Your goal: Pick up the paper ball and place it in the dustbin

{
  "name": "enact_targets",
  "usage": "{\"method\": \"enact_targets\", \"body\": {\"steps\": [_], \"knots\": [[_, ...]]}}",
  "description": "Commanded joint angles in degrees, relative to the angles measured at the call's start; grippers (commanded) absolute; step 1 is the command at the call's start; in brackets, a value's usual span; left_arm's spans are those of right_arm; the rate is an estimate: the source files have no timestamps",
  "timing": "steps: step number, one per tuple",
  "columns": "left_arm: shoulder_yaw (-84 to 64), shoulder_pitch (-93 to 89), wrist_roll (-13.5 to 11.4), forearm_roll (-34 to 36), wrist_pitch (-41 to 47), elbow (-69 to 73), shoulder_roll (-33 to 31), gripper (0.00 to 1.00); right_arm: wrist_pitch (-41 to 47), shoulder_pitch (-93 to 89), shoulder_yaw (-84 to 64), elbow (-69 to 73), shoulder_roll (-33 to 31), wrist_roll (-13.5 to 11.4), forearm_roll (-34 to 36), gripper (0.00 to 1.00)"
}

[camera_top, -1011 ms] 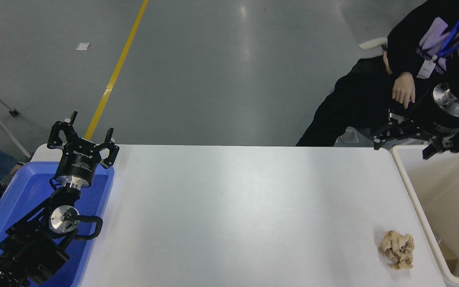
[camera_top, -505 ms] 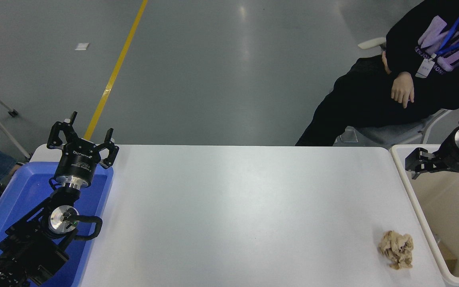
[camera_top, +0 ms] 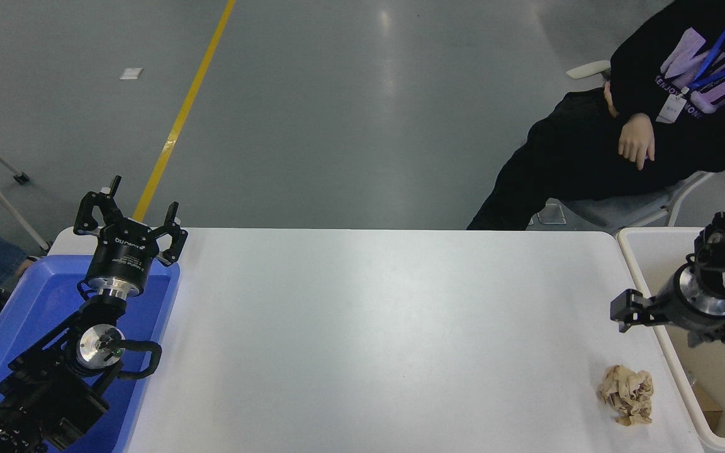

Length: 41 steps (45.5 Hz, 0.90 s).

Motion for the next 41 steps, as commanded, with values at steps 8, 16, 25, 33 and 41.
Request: {"method": "enact_targets", "body": {"steps": [8, 16, 25, 33, 41], "knots": [[0.05, -0.04, 0.00, -0.01, 0.00, 0.00, 0.02, 0.98, -2.93, -6.30, 4.13, -2.63, 0.99, 0.01, 0.18, 1.00], [0.05, -0.04, -0.08, -0.01, 0.00, 0.00, -0.06, 0.98, -2.93, -7.27, 5.45, -2.63, 1.25, 0.01, 0.27, 1.00], [-0.04, -0.04, -0.08, -0.01, 0.00, 0.00, -0.06, 0.98, -2.93, -10.78, 5.71, -4.82, 2.74, 0.01, 0.01, 1.00], [0.05, -0.04, 0.00, -0.01, -0.09, 0.00, 0.02, 0.98, -3.01, -12.19, 6.85, -5.35, 3.01, 0.01, 0.19, 1.00], [0.05, -0.04, -0.08, -0.01, 0.00, 0.00, -0.06, 0.98, -3.19, -13.86, 8.26, -5.96, 3.01, 0.01, 0.36, 1.00]]}}
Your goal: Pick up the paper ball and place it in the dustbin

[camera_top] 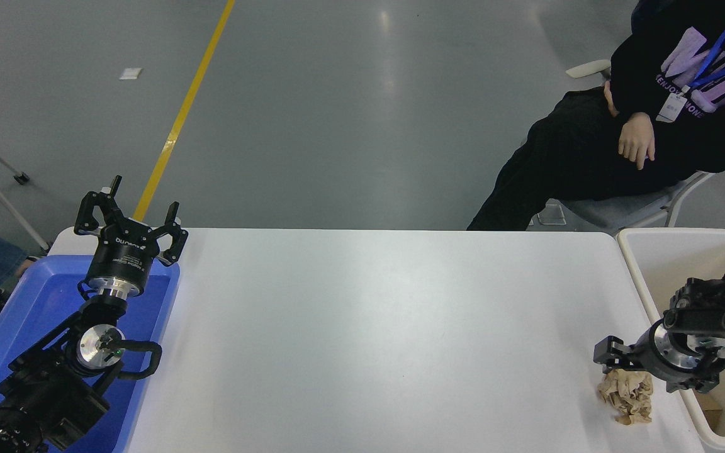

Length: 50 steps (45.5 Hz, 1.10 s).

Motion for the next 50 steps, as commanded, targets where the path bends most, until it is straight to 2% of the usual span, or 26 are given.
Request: {"method": "enact_targets", "body": {"steps": [1, 26, 50], "knots": [[0.05, 0.00, 0.03, 0.00, 0.00, 0.00, -0.03, 0.98, -0.29, -2.76, 2.04, -1.35, 0.37, -0.08, 0.20, 1.00], [-0.04, 0.00, -0.06, 0.00, 0.00, 0.00, 0.06, 0.98, -4.86, -5.31, 3.80, -3.91, 1.07, 0.01, 0.28, 1.00], [-0.03, 0.00, 0.03, 0.00, 0.00, 0.00, 0.06, 0.98, -4.69, -7.24, 4.41, -3.64, 2.48, 0.01, 0.37, 1.00]]}}
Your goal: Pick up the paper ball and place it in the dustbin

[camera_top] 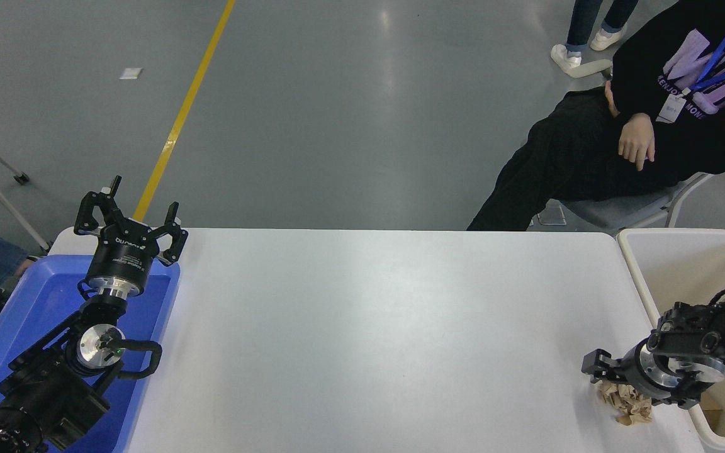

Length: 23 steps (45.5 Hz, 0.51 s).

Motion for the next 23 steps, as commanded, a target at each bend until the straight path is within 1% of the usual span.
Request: {"method": "enact_targets", "body": {"steps": [1, 10, 13, 15, 18, 23], "knots": [[-0.04, 0.00, 0.03, 0.00, 0.01, 0.00, 0.06, 0.98, -0.17, -0.59, 0.20, -0.06, 0.39, 0.00, 0.03, 1.00], [-0.04, 0.00, 0.03, 0.00, 0.01, 0.00, -0.03, 0.98, -0.35, -0.24, 0.72, -0.15, 0.30, 0.00, 0.03, 0.97], [-0.04, 0.00, 0.03, 0.00, 0.01, 0.00, 0.06, 0.98, -0.26, -0.15, 0.72, -0.15, 0.30, 0.00, 0.12, 0.91], [-0.04, 0.00, 0.03, 0.00, 0.01, 0.00, -0.03, 0.98, -0.26, -0.15, 0.72, -0.15, 0.30, 0.00, 0.47, 0.89], [0.05, 0.00, 0.03, 0.00, 0.01, 0.00, -0.03, 0.98, -0.17, -0.06, 0.64, -0.06, 0.30, 0.00, 2.22, 0.75], [0.05, 0.00, 0.03, 0.00, 0.01, 0.00, -0.03, 0.98, 0.09, -0.06, 0.55, -0.15, 0.30, 0.00, 4.95, 0.57]]}}
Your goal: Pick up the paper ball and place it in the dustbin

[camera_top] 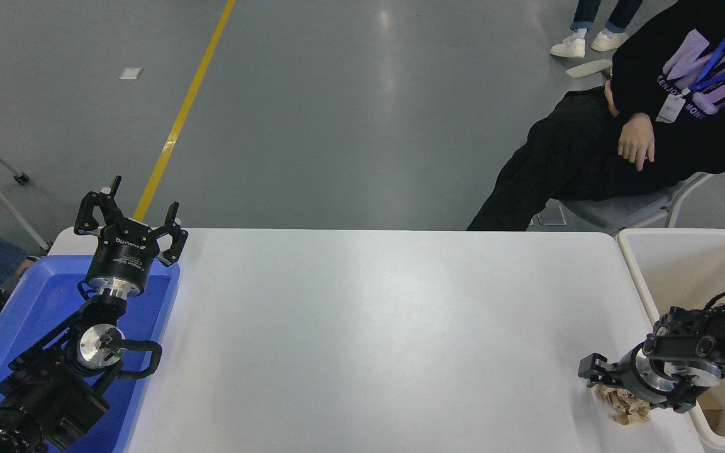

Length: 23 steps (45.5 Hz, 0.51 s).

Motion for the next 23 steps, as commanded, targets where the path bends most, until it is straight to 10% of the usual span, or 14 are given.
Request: {"method": "enact_targets", "body": {"steps": [1, 11, 23], "knots": [[0.05, 0.00, -0.02, 0.00, 0.00, 0.00, -0.05, 0.98, 0.34, 0.09, -0.02, -0.04, 0.01, 0.00, 3.93, 0.55], [0.05, 0.00, -0.02, 0.00, 0.00, 0.00, 0.04, 0.98, 0.69, 0.18, -0.11, 0.05, -0.35, -0.09, 6.66, 0.00], [0.05, 0.00, -0.02, 0.00, 0.00, 0.00, 0.04, 0.98, 4.11, 1.94, -0.37, 1.28, -1.93, -0.09, 11.41, 0.00]]}}
